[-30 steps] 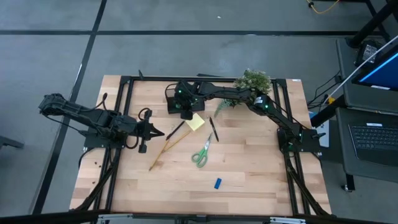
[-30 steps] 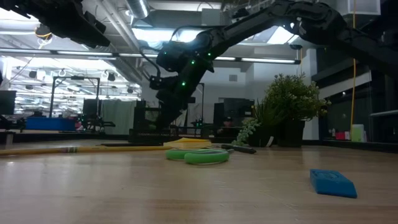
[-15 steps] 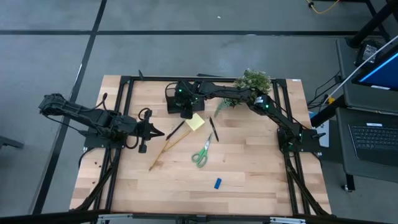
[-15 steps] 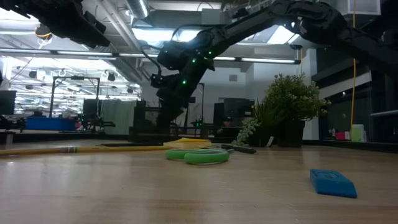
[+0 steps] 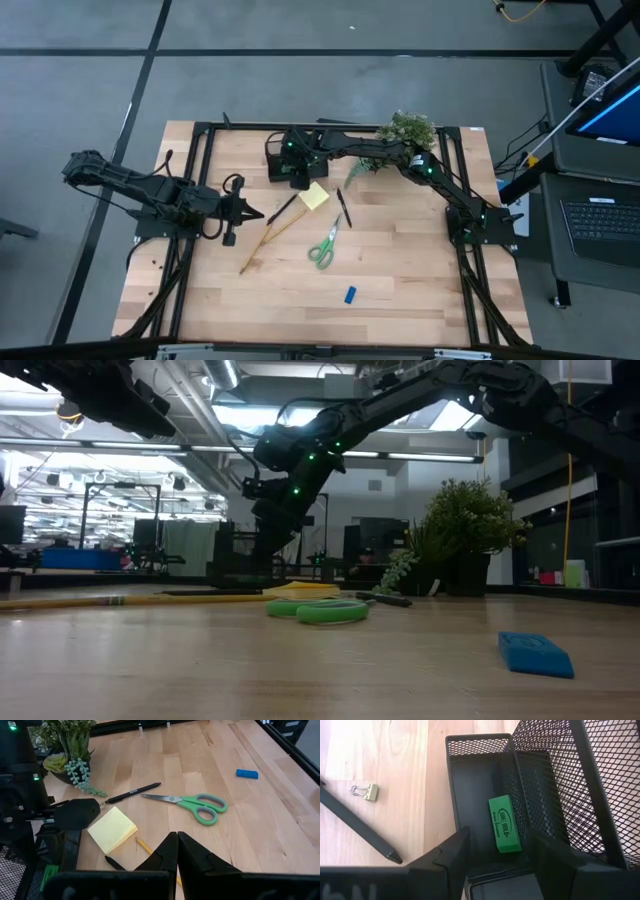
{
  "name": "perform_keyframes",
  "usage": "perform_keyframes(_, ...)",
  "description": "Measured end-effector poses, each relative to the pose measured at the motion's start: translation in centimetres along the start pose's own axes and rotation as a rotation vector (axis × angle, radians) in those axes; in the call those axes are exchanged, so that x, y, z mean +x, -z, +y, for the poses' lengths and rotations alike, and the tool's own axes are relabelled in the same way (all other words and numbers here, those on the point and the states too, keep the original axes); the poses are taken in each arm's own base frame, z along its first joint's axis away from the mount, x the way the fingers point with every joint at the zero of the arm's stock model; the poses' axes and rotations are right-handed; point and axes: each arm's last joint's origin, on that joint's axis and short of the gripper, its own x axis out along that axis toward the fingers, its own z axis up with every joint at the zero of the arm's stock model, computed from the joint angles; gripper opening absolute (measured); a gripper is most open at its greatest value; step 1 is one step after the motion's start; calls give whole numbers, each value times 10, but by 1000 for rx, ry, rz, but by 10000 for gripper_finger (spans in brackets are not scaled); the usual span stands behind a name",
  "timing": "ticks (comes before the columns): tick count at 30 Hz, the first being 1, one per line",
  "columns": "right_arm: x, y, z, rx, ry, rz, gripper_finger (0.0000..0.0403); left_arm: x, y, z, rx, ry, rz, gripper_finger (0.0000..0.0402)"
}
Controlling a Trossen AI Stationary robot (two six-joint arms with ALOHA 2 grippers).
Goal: Pick and place office supplies into organizer
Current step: Put the bottom yellow pencil into the black desk organizer
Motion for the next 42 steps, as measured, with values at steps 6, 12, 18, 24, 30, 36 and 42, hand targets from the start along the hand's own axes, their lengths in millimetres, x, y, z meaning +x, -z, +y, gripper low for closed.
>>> perform_keyframes(6, 1, 0, 2, -4, -3, 3, 193, 0, 0, 0, 0, 0, 0, 3)
perform_keyframes(12, 2, -3, 11, -2, -6, 0, 192, 0, 1, 0, 3, 1, 10, 2)
perform_keyframes(18, 7, -4, 22, -12, 1, 0, 148, 0, 1, 0, 12, 0, 13, 2)
perform_keyframes(24, 7, -5, 25, -14, -2, 7, 58, 0, 1, 0, 12, 0, 13, 3)
perform_keyframes(30, 7, -7, 24, -16, 11, -18, 8, 0, 1, 0, 12, 0, 13, 3)
perform_keyframes(36, 3, -11, 25, -20, 15, -26, 5, 0, 1, 0, 15, 0, 13, 3)
perform_keyframes(42, -16, -30, 34, -42, 19, -66, 5, 0, 1, 0, 15, 0, 14, 2)
